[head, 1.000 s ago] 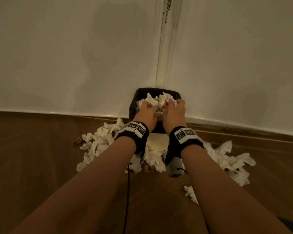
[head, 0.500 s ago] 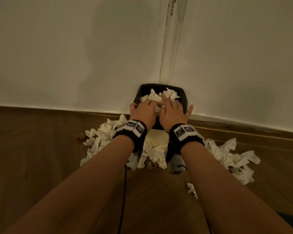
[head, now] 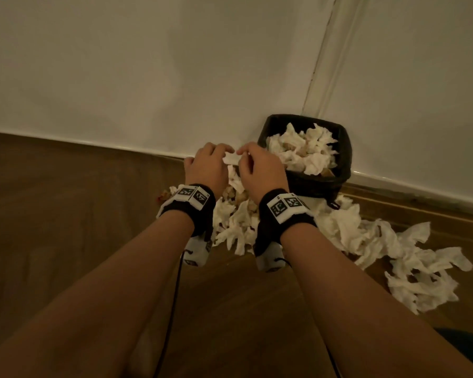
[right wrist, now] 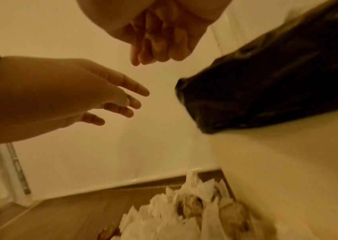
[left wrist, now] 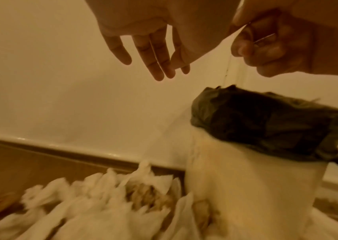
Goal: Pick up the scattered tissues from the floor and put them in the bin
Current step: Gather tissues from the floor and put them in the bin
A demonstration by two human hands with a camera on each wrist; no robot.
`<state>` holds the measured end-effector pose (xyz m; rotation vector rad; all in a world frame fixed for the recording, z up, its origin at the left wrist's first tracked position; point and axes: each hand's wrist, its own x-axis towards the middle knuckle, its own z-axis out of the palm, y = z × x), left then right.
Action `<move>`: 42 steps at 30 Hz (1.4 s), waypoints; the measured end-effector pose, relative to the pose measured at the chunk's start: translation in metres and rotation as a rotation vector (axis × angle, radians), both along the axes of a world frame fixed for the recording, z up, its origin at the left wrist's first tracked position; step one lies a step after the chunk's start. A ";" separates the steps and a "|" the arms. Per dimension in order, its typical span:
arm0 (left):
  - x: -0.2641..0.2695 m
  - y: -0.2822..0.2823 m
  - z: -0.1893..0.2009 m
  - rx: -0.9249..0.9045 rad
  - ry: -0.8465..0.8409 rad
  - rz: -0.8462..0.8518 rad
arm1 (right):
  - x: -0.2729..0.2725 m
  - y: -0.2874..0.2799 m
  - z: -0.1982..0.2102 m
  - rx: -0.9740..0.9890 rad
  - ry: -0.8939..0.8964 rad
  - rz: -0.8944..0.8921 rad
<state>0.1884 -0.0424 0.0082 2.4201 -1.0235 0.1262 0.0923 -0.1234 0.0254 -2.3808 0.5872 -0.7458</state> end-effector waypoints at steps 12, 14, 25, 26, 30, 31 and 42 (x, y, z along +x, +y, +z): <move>0.029 0.076 -0.080 0.315 0.261 -0.010 | 0.022 0.024 -0.083 0.098 0.536 0.050; 0.030 0.080 -0.091 0.383 0.283 -0.019 | 0.021 0.027 -0.096 0.127 0.627 0.070; 0.021 0.089 -0.132 0.447 0.447 0.283 | 0.043 0.049 -0.129 -0.100 0.642 0.222; 0.022 0.092 -0.132 0.447 0.506 0.283 | 0.047 0.052 -0.129 -0.129 0.676 0.248; 0.026 0.101 -0.139 0.550 0.560 0.200 | 0.055 0.059 -0.140 -0.188 0.861 0.358; 0.026 0.103 -0.139 0.575 0.545 0.173 | 0.055 0.061 -0.141 -0.186 0.900 0.378; 0.024 0.098 -0.139 0.716 0.418 0.064 | 0.056 0.058 -0.135 -0.066 0.910 0.266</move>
